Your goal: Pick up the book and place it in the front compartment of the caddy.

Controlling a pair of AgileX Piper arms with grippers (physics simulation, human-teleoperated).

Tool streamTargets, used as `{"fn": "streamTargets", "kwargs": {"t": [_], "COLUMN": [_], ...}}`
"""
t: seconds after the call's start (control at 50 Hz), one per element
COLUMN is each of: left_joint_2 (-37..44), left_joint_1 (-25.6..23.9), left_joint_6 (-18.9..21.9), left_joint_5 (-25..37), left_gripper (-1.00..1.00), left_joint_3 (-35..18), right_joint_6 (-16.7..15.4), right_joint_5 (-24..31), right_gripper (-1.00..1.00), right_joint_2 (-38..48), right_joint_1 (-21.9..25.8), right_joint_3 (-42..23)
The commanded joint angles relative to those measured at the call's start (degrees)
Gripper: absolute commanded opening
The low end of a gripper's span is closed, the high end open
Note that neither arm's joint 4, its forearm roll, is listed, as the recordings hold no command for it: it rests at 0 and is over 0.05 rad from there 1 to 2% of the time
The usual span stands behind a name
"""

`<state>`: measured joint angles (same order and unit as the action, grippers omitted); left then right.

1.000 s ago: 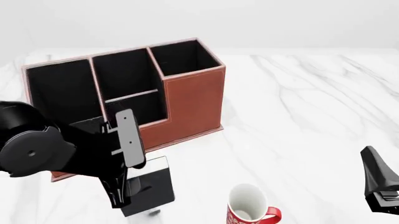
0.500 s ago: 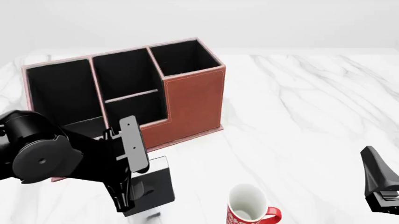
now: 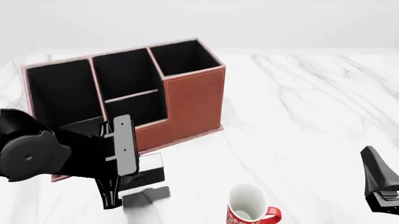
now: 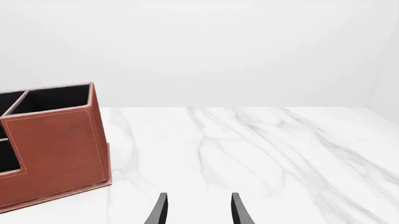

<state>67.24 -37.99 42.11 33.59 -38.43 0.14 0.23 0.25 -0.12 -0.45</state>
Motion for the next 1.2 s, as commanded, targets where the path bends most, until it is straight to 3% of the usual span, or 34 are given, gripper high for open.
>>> {"fn": "streamTargets", "kwargs": {"t": [0.02,0.32,0.84,0.96,1.2], "left_joint_2": [-7.29,-5.49,1.02,1.96,5.53], "left_joint_1": [3.35,5.33,9.44,12.12,14.59], "left_joint_6": [10.65,13.68,15.45,17.98,19.2], "left_joint_5": [6.57,8.82,10.61,8.83,6.74], "left_gripper": [-1.0,-1.0,-1.0,-1.0,-1.0], "left_joint_3": [-4.34,-11.46,-24.98,-25.68,-27.57], "right_joint_6": [-0.06,-0.04,-0.05,-0.03,-0.04], "right_joint_5": [-0.11,-0.11,-0.11,-0.11,-0.12], "right_gripper": [1.0,1.0,1.0,1.0,1.0], "right_joint_2": [0.01,0.01,0.0,0.01,0.0], "right_joint_1": [0.02,0.01,0.01,0.02,0.02], "right_joint_3": [0.1,0.1,0.1,0.1,0.1]}}
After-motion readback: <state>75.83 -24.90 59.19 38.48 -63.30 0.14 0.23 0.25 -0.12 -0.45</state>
